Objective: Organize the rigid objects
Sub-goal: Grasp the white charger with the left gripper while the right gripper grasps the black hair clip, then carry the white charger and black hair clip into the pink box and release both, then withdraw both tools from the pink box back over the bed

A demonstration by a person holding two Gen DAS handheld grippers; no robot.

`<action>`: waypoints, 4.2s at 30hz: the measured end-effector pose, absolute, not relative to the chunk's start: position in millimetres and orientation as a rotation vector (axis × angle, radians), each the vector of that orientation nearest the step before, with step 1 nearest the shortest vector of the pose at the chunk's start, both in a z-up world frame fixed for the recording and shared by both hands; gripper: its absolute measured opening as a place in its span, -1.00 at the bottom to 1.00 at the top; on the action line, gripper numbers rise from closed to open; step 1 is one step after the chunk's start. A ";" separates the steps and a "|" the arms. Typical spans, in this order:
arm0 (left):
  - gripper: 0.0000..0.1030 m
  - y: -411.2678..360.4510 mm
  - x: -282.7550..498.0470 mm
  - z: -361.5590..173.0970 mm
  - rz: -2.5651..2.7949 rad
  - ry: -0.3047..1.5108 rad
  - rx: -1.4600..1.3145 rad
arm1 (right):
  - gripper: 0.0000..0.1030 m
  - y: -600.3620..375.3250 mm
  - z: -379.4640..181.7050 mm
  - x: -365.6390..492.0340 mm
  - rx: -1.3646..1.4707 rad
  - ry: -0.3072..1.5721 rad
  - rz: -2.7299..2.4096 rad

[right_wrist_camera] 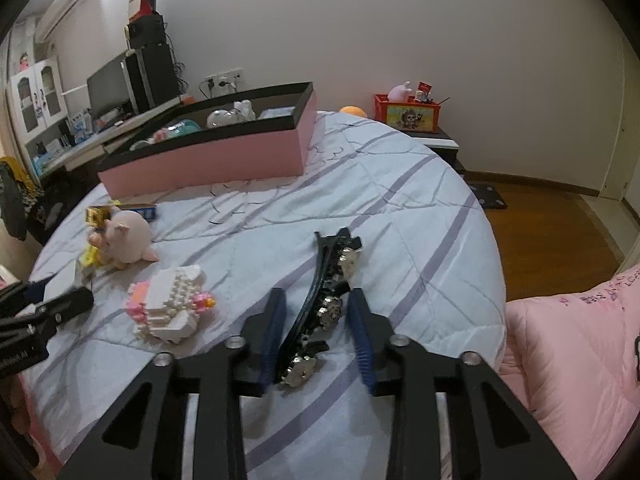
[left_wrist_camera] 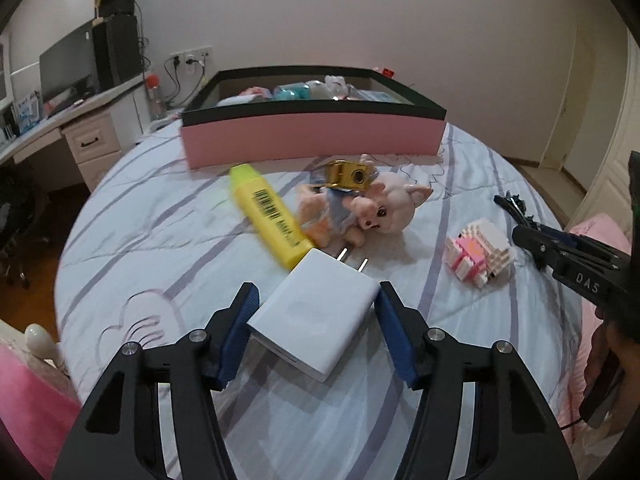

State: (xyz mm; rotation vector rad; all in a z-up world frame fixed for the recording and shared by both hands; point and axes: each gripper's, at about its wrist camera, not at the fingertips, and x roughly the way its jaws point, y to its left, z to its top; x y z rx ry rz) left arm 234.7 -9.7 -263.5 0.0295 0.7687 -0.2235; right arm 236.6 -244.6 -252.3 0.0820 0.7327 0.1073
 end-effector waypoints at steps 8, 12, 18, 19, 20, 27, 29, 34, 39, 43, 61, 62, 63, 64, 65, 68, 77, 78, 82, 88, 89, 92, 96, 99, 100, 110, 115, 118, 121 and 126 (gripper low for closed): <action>0.35 2.4 241.2 -271.8 -0.101 0.791 0.037 | -0.51 -237.1 -255.6 238.7 0.055 0.735 0.127; 0.40 1.5 243.8 -276.2 -0.104 0.775 0.047 | -0.50 -236.5 -256.4 242.5 0.048 0.740 0.110; 0.15 3.1 243.2 -274.1 -0.140 0.747 0.042 | -0.56 -234.8 -255.6 249.3 0.029 0.741 0.100; 0.15 3.6 243.6 -273.2 -0.140 0.749 0.035 | -0.59 -235.0 -255.0 250.1 0.033 0.742 0.103; 0.15 4.4 243.0 -271.2 -0.145 0.743 0.024 | -0.64 -235.6 -254.2 249.6 0.037 0.737 0.104; 0.15 2.4 243.8 -255.1 -0.164 0.711 0.011 | -0.64 -231.6 -239.9 246.4 0.066 0.699 0.146; 0.15 1.3 244.1 -248.5 -0.160 0.695 0.014 | -0.64 -228.9 -233.6 246.0 0.066 0.688 0.153; 0.15 -2.8 243.4 -221.9 -0.162 0.628 0.003 | -0.64 -218.2 -207.5 239.2 0.068 0.621 0.176; 0.15 -7.8 239.6 -185.8 -0.142 0.531 0.006 | -0.64 -201.4 -172.9 224.3 0.067 0.496 0.194; 0.16 -13.3 233.1 -156.6 -0.120 0.441 0.019 | -0.64 -183.2 -143.3 217.3 0.057 0.405 0.225; 0.16 -14.3 230.0 -84.7 -0.073 0.204 0.078 | -0.64 -162.9 -88.1 226.5 0.036 0.271 0.247; 0.16 -14.0 234.4 -83.1 -0.075 0.203 0.080 | -0.64 -162.1 -86.9 228.3 0.034 0.268 0.245; 0.16 -14.7 237.8 -82.1 -0.076 0.200 0.081 | -0.64 -162.6 -85.9 232.1 0.030 0.268 0.245; 0.16 -14.1 241.0 -81.5 -0.074 0.198 0.082 | -0.64 -161.6 -84.7 236.9 0.026 0.270 0.246; 0.16 -14.7 245.0 -81.5 -0.072 0.199 0.089 | -0.64 -161.3 -83.8 240.0 0.023 0.268 0.245; 0.16 -15.5 263.8 -80.1 -0.078 0.198 0.099 | -0.64 -159.0 -81.7 256.6 0.001 0.273 0.242; 0.16 -8.3 367.0 -105.9 -0.129 0.361 0.082 | -0.64 -162.0 -102.7 348.9 -0.041 0.397 0.221; 0.16 -7.4 381.5 -113.1 -0.140 0.397 0.077 | -0.64 -163.4 -107.7 358.4 -0.043 0.416 0.221; 0.16 -8.3 431.7 -151.1 -0.132 0.531 0.091 | -0.64 -162.1 -147.1 407.1 -0.038 0.565 0.238; 0.16 -16.6 474.3 -199.0 -0.139 0.680 0.117 | -0.63 -162.1 -191.4 441.9 -0.046 0.696 0.217; 0.16 -17.5 477.4 -202.8 -0.139 0.693 0.118 | -0.63 -163.2 -195.0 444.6 -0.047 0.709 0.210; 0.17 -19.4 483.0 -211.9 -0.136 0.718 0.115 | -0.61 -165.7 -198.8 452.5 -0.026 0.738 0.211; 0.50 -18.4 473.7 -200.4 -0.122 0.672 0.106 | -0.58 -172.5 -192.0 448.1 0.012 0.727 0.220; 0.61 -15.7 457.4 -182.0 -0.124 0.621 0.100 | -0.08 -175.6 -177.2 437.9 0.034 0.688 0.219; 0.71 -14.2 451.7 -175.7 -0.123 0.608 0.099 | -0.02 -176.4 -170.8 432.7 0.047 0.669 0.228; 1.00 10.9 353.6 -105.0 -0.101 0.425 0.020 | 0.65 -179.7 -101.6 340.5 0.063 0.477 0.254; 1.00 15.0 290.7 -80.4 -0.085 0.327 0.016 | 1.00 -174.5 -74.3 281.6 0.031 0.370 0.248; 1.00 13.6 253.0 -71.9 -0.094 0.277 0.025 | 1.00 -173.4 -62.9 249.0 0.020 0.313 0.256; 1.00 10.0 217.2 -65.3 -0.069 0.237 0.040 | 1.00 -171.5 -57.2 220.8 0.014 0.274 0.239; 1.00 8.9 168.1 -59.7 -0.039 0.181 0.027 | 1.00 -172.3 -54.3 176.3 0.024 0.211 0.203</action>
